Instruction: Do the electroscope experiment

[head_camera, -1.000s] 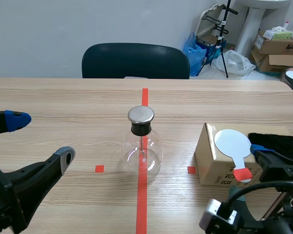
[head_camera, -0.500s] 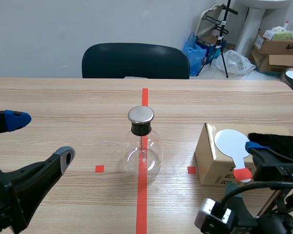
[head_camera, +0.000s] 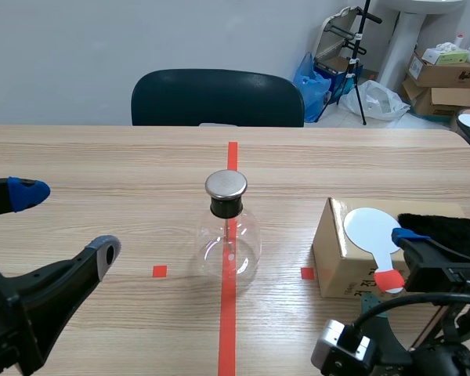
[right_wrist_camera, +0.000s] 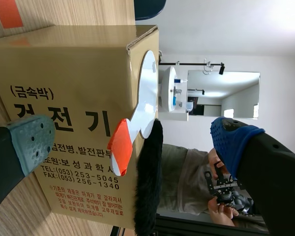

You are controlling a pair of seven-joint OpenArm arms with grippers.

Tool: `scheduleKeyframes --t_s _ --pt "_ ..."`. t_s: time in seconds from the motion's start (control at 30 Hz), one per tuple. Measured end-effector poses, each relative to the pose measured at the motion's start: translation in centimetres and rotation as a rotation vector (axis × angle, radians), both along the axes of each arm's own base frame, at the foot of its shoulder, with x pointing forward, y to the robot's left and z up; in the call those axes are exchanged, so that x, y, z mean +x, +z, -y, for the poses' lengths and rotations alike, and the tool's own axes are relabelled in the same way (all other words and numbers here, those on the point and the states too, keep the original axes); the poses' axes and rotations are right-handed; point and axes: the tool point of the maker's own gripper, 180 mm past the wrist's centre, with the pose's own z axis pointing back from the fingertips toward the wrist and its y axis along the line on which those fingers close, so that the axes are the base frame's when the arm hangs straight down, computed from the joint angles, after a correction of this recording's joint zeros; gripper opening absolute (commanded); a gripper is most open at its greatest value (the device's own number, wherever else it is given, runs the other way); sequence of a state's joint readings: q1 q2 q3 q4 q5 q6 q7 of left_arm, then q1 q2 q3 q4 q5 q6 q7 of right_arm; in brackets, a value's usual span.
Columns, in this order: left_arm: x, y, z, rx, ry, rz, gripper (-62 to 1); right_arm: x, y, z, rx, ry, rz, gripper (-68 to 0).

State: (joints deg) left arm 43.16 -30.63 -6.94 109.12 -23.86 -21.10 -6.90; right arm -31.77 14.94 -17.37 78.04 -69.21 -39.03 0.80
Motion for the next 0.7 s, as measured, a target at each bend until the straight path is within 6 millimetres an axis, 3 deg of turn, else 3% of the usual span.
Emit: scheduleKeyframes --t_s 0.07,0.17,0.7 --pt "0.0 0.0 0.0 0.0 0.0 0.0 1.4 0.0 0.0 0.0 0.0 0.0 0.0 0.4" --pt "0.0 0.0 0.0 0.0 0.0 0.0 1.4 0.0 0.0 0.01 0.0 0.0 0.0 -7.0" --pt "0.0 0.0 0.0 0.0 0.0 0.0 1.4 0.02 -0.01 0.15 -0.001 -0.008 0.0 -66.6"
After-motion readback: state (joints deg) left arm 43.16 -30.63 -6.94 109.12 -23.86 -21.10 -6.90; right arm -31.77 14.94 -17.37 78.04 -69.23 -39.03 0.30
